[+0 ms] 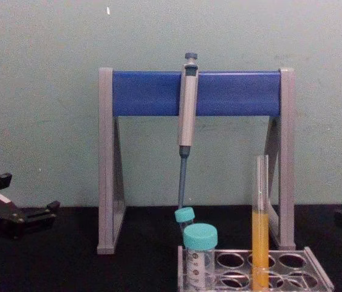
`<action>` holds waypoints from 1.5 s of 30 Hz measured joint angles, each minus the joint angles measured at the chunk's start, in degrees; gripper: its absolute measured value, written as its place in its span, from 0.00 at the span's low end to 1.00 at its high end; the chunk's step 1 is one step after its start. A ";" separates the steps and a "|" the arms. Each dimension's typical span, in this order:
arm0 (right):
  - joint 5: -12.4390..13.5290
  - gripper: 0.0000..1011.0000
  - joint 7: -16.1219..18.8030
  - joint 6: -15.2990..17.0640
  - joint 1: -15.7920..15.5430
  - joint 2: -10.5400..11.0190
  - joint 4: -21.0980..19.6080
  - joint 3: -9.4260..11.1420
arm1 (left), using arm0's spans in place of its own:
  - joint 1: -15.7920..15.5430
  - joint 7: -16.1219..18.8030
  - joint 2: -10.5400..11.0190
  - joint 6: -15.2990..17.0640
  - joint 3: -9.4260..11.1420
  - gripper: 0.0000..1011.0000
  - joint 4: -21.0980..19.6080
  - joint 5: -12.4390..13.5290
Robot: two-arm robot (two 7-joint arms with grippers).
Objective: Pick up the test tube from the test tube rack, shake it, then place it back into the test tube rack.
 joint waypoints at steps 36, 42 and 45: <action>12.59 0.99 18.54 14.64 11.12 -6.15 6.23 -5.21 | 0.00 0.00 0.00 0.00 0.00 0.99 0.00 0.00; 11.01 0.99 18.54 13.91 13.52 -7.46 8.62 -6.67 | 0.00 0.00 0.00 0.00 0.00 0.99 0.00 0.00; 10.30 0.99 18.51 13.56 14.31 -7.96 9.42 -7.11 | 0.00 0.00 0.00 0.00 0.00 0.99 0.00 0.00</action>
